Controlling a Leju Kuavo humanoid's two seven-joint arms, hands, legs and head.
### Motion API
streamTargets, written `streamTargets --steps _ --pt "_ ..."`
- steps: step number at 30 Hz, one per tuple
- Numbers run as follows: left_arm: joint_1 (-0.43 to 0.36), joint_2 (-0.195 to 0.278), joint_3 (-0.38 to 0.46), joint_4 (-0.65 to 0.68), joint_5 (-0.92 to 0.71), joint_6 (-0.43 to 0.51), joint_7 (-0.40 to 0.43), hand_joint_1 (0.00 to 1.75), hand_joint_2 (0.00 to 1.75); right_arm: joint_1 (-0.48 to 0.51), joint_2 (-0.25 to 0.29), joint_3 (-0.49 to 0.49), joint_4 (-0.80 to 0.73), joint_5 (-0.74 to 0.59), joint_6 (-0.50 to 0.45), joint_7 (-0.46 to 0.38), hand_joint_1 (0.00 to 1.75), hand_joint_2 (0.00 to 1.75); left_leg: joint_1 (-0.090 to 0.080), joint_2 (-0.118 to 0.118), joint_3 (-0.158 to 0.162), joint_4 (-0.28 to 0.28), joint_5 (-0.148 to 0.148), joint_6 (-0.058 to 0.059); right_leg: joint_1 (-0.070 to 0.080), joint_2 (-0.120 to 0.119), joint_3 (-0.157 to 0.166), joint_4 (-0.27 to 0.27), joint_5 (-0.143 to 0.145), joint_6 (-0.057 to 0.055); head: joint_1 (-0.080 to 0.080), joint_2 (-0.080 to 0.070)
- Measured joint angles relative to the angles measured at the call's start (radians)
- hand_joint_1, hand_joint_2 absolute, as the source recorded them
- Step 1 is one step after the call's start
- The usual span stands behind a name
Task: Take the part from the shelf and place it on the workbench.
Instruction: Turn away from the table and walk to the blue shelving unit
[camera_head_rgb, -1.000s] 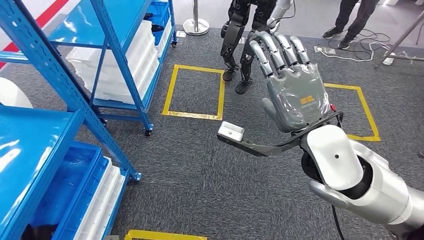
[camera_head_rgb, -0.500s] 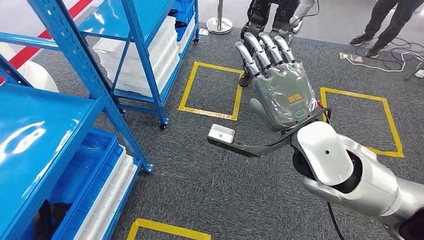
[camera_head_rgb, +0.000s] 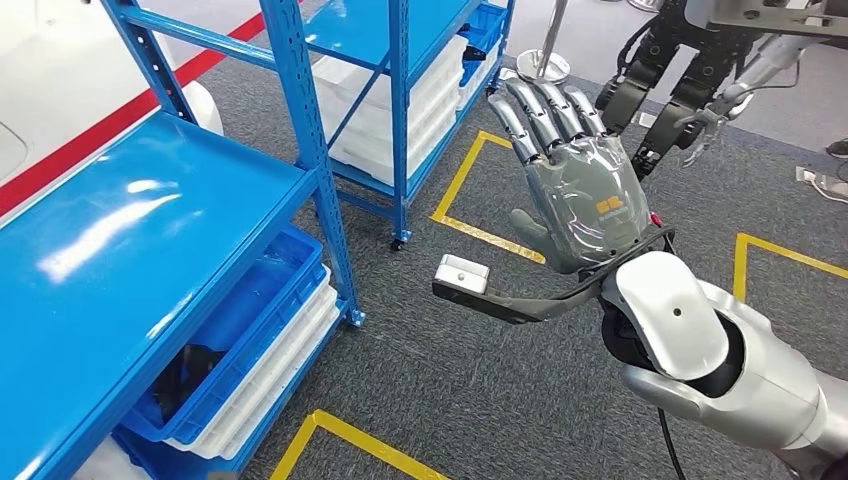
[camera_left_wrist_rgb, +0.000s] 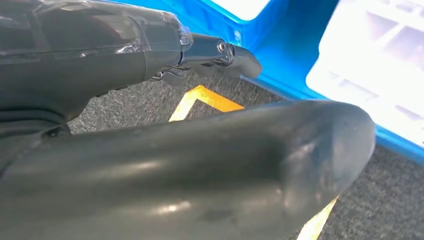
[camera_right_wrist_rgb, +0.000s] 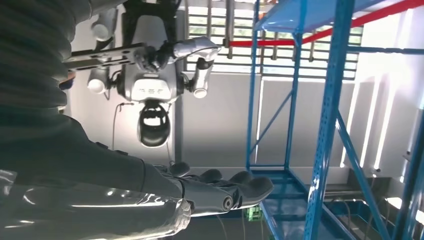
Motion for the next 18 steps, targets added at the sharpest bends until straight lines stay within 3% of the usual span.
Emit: streamTargets --steps 2,4,6,8,10,11,13,15,17,18 --pt "0.0 -0.001 0.0 -0.001 -0.001 0.001 -0.001 0.0 0.0 0.0 -0.004 -0.002 0.0 -0.011 -0.007 0.0 0.0 1.75 0.002 -0.015 -0.007 0.0 0.004 -0.007 0.003 0.011 0.023 -0.054 0.009 -0.008 -0.003 0.0" --pt "0.002 0.0 0.0 -0.002 -0.002 0.001 -0.002 0.0 0.0 -0.001 -0.006 -0.003 0.0 -0.02 -0.011 0.0 0.0 1.75 0.006 -0.017 -0.014 0.0 0.007 -0.017 0.003 -0.003 0.024 -0.069 0.015 -0.007 -0.001 0.0" --pt "0.002 0.002 0.0 -0.002 -0.003 0.001 -0.003 0.0 0.0 0.0 -0.006 -0.003 0.0 -0.026 -0.014 0.0 0.0 1.75 0.004 0.033 -0.028 0.024 -0.016 -0.027 -0.001 -0.021 0.029 -0.084 0.025 -0.008 -0.006 0.0" --pt "0.001 0.003 0.0 -0.002 -0.004 0.001 -0.004 0.0 0.0 0.002 -0.006 -0.003 0.0 -0.034 -0.017 0.0 0.0 1.75 0.007 0.084 -0.075 0.124 -0.078 -0.04 -0.003 -0.04 0.032 -0.092 0.03 -0.01 -0.015 0.0" --pt "0.0 0.003 0.0 -0.002 -0.004 0.001 -0.004 0.0 0.0 0.007 -0.007 -0.003 0.002 -0.044 -0.02 0.0 0.0 1.75 0.016 0.087 -0.132 0.248 -0.128 -0.052 -0.005 -0.063 0.032 -0.092 0.03 -0.01 -0.024 0.0" --pt "0.001 0.003 0.0 -0.002 -0.004 0.001 -0.004 0.0 0.0 0.009 -0.007 -0.003 0.002 -0.048 -0.022 0.0 0.0 1.75 0.02 0.085 -0.143 0.272 -0.128 -0.056 -0.006 -0.075 0.032 -0.091 0.029 -0.009 -0.027 0.0" --pt "0.001 0.004 0.0 -0.002 -0.005 0.001 -0.004 0.0 0.0 0.012 -0.007 -0.003 0.003 -0.055 -0.024 0.0 0.0 1.75 0.025 0.094 -0.105 0.205 -0.079 -0.063 -0.009 -0.096 0.033 -0.088 0.025 -0.003 -0.031 0.0" --pt "0.0 0.005 0.0 -0.002 -0.006 0.001 -0.004 0.0 0.0 0.013 -0.007 -0.003 0.002 -0.058 -0.026 0.0 0.0 1.75 0.024 0.147 -0.032 0.071 -0.028 -0.064 -0.008 -0.113 0.034 -0.079 0.017 0.01 -0.034 0.0" --pt "-0.001 0.005 0.0 -0.003 -0.006 0.001 -0.004 0.0 0.0 0.011 -0.008 -0.005 0.002 -0.058 -0.027 0.0 0.0 1.75 0.019 0.182 0.0 0.005 -0.016 -0.051 -0.002 -0.126 0.035 -0.073 0.011 0.021 -0.034 0.0" --pt "-0.002 0.005 0.0 -0.003 -0.006 0.001 -0.004 0.0 0.0 0.01 -0.008 -0.005 0.002 -0.058 -0.028 0.0 0.0 1.75 0.017 0.176 -0.002 0.004 -0.016 -0.041 0.0 -0.134 0.036 -0.072 0.01 0.023 -0.033 0.0"
